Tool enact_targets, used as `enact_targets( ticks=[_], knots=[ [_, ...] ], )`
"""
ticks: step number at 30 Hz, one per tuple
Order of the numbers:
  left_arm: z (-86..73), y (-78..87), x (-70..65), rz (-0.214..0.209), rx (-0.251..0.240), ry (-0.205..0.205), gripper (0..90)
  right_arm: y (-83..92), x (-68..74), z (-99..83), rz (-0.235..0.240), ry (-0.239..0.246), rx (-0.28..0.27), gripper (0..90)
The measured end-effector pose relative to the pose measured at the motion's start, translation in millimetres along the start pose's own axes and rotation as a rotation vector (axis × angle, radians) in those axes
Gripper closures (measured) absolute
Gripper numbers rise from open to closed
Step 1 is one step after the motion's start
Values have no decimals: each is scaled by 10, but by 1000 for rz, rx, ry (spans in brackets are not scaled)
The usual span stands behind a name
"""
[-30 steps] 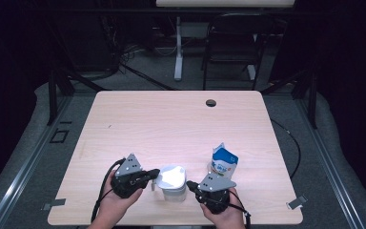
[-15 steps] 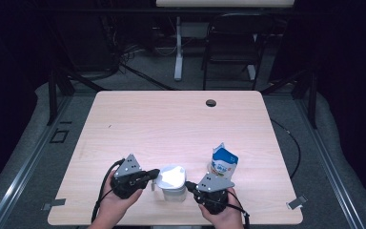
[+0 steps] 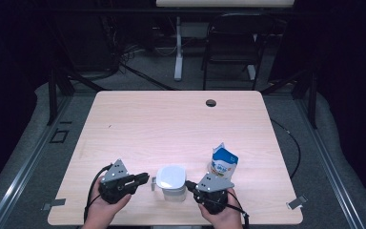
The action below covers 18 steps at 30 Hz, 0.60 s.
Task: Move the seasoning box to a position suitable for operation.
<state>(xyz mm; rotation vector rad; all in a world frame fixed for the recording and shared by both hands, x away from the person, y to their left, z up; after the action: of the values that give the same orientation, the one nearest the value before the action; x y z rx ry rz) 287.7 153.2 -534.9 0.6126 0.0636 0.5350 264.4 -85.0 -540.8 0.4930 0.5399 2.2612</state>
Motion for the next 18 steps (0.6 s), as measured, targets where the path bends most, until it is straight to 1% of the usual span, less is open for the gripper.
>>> enact_targets(
  ticks=[2, 5, 6, 8, 9, 12, 15, 16, 18],
  knots=[
    [-104, 10, 8, -12, -5, 13, 843, -4, -1, 2, -1, -5, -3, 900],
    [-176, 18, 1, -22, -26, 25, 841, -14, -2, 4, -3, -8, -7, 900],
    [-192, 12, -5, -26, -21, 27, 841, -15, -1, 6, -3, -6, -3, 900],
    [-226, 2, -16, -34, -7, 9, 830, -21, 1, 12, -2, -8, -5, 900],
    [-235, -3, -21, -39, -15, 10, 819, -22, 1, 17, -5, -6, -5, 900],
    [-253, -29, -37, -44, -11, 15, 802, -21, 1, 22, -6, -3, 0, 900],
    [-267, -100, -78, -53, 16, -20, 788, -19, 4, 29, -2, -3, -2, 898],
    [-266, -119, -89, -45, 26, -30, 781, -19, 5, 32, -1, 0, 0, 897],
    [-260, -153, -109, -54, 31, -45, 780, -17, 9, 37, -2, 1, 1, 897]
  ],
)
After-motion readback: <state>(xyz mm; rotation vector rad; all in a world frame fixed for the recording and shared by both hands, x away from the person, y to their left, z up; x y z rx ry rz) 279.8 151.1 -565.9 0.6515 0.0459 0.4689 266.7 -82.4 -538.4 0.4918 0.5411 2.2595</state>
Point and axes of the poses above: each handheld gripper's, and its own axes: y roughly backward along the jaws, z roughly out of its top, x roughly to its left, the point moved 5 cm from there along -y, roughly forward along the jaws, and after that the axes turned 14 degrees about -y, right-handed, at the moved point
